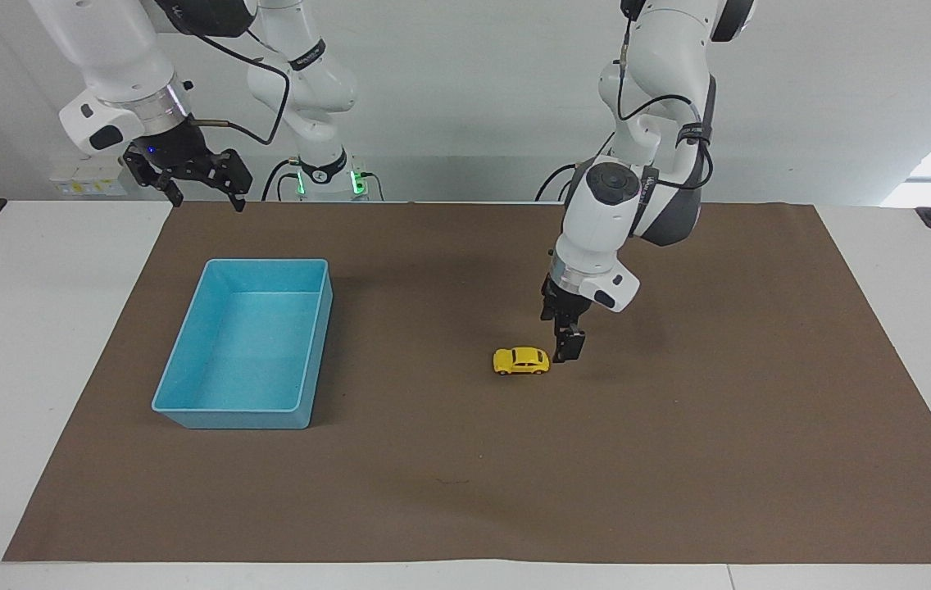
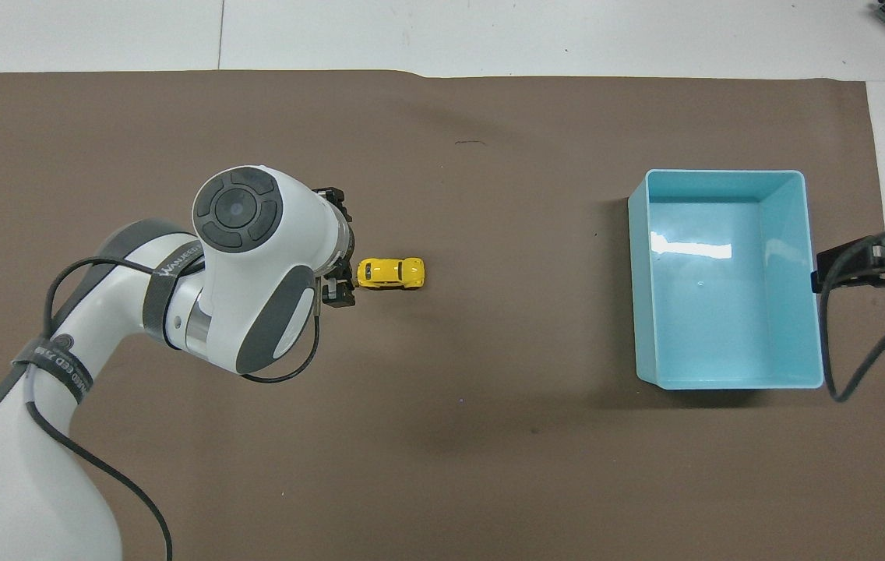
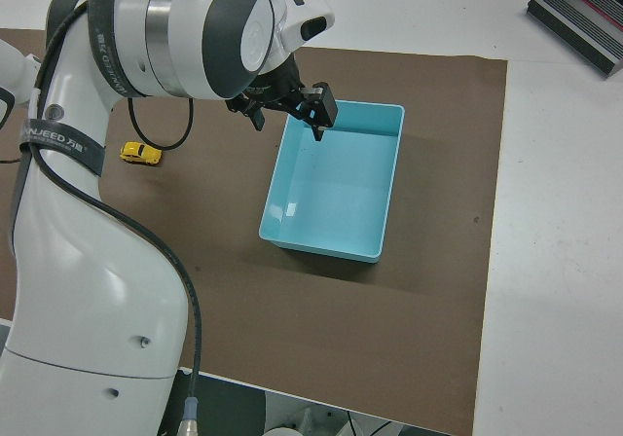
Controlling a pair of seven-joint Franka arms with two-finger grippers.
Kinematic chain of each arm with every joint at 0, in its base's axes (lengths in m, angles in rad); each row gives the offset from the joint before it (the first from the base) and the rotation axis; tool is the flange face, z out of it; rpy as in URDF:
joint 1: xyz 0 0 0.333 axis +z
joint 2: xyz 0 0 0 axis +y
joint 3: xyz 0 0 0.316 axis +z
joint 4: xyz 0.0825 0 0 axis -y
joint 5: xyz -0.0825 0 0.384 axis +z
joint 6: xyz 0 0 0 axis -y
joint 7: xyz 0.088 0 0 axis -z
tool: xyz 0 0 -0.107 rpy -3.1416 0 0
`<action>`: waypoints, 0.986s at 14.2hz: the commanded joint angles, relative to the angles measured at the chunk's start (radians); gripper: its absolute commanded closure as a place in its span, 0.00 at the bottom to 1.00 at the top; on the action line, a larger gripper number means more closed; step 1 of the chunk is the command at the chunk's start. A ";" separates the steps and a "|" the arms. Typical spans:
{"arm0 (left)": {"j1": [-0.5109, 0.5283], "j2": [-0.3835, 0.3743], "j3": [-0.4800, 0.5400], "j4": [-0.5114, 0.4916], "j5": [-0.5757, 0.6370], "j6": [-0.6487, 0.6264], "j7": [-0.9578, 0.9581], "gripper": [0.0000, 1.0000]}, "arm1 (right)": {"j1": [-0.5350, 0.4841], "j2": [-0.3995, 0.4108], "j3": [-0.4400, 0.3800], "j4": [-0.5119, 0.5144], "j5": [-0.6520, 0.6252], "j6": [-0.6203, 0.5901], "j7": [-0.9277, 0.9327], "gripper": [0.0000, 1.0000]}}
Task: Wind up and store yellow beetle car
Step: 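Reach the left gripper toward the yellow toy car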
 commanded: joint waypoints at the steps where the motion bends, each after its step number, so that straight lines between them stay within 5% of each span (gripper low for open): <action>1: -0.067 0.110 0.020 0.071 0.017 0.011 -0.084 0.00 | -0.010 -0.016 0.001 -0.020 0.019 0.009 -0.024 0.00; 3: -0.085 0.162 0.026 0.116 0.017 0.000 -0.113 0.00 | -0.010 -0.016 0.001 -0.020 0.019 0.009 -0.024 0.00; 9: -0.053 0.162 0.029 0.108 0.023 -0.001 -0.112 0.02 | -0.010 -0.016 0.001 -0.020 0.019 0.009 -0.024 0.00; 11: -0.050 0.162 0.029 0.099 0.025 0.003 -0.112 0.19 | -0.010 -0.016 0.001 -0.020 0.019 0.009 -0.024 0.00; 14: -0.052 0.162 0.029 0.091 0.025 0.006 -0.104 0.70 | -0.010 -0.016 0.001 -0.020 0.019 0.009 -0.024 0.00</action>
